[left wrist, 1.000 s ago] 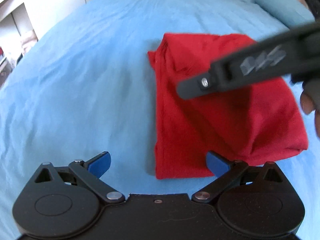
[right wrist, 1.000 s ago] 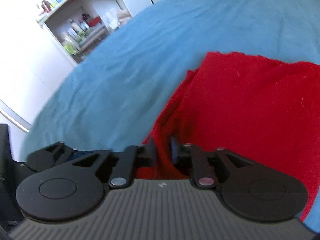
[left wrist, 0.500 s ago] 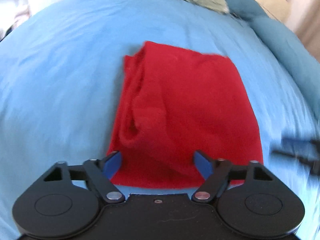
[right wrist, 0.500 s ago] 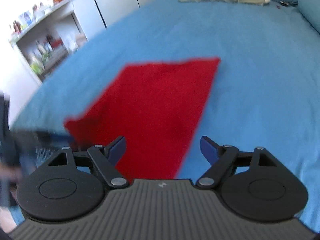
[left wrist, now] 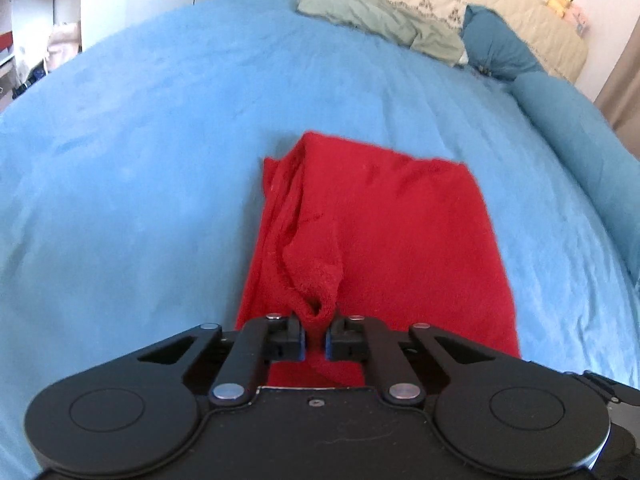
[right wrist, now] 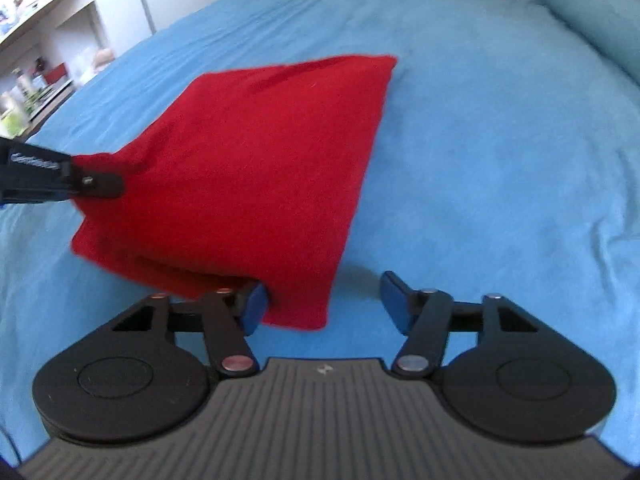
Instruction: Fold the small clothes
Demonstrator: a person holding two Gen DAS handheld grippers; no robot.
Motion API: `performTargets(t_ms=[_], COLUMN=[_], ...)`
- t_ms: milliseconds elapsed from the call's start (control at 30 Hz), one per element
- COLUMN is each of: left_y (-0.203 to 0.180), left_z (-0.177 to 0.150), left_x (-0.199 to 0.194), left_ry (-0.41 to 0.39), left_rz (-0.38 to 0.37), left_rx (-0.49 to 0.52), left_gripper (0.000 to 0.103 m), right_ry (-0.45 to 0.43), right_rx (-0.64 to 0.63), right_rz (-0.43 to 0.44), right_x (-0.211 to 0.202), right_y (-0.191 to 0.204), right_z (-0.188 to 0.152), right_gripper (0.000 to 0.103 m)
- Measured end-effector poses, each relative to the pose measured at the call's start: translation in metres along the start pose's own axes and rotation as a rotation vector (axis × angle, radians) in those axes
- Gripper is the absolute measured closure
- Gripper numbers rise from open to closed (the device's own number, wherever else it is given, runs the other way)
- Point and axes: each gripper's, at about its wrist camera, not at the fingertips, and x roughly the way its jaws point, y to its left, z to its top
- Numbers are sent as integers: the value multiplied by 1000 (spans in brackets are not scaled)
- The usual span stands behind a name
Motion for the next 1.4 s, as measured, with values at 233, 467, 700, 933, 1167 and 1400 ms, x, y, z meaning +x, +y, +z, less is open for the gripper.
performTargets(t_ms=[233, 467, 700, 933, 1167, 1400], left_y=[10, 12, 20, 29, 18, 23], left_z=[-26, -41, -44, -1, 63, 74], left_x=[-11, 18, -4, -29, 41, 94], left_ry=[-35, 0, 39, -26, 101, 180], left_rz=[67, 110, 219, 204, -31, -108], left_rx=[0, -9, 74, 101, 217, 162], left_gripper=[95, 89, 47, 4, 1, 17], right_ry=[-31, 47, 73, 12, -2, 108], right_rx=[-149, -95, -121, 27, 216, 348], right_rz=[-59, -62, -13, 107, 234, 263], right_x=[-23, -3, -12, -39, -7, 50], right_y=[26, 9, -1, -29, -56, -69], right_z=[-8, -21, -14, 22, 85, 95], right_gripper=[56, 47, 40, 0, 0, 0])
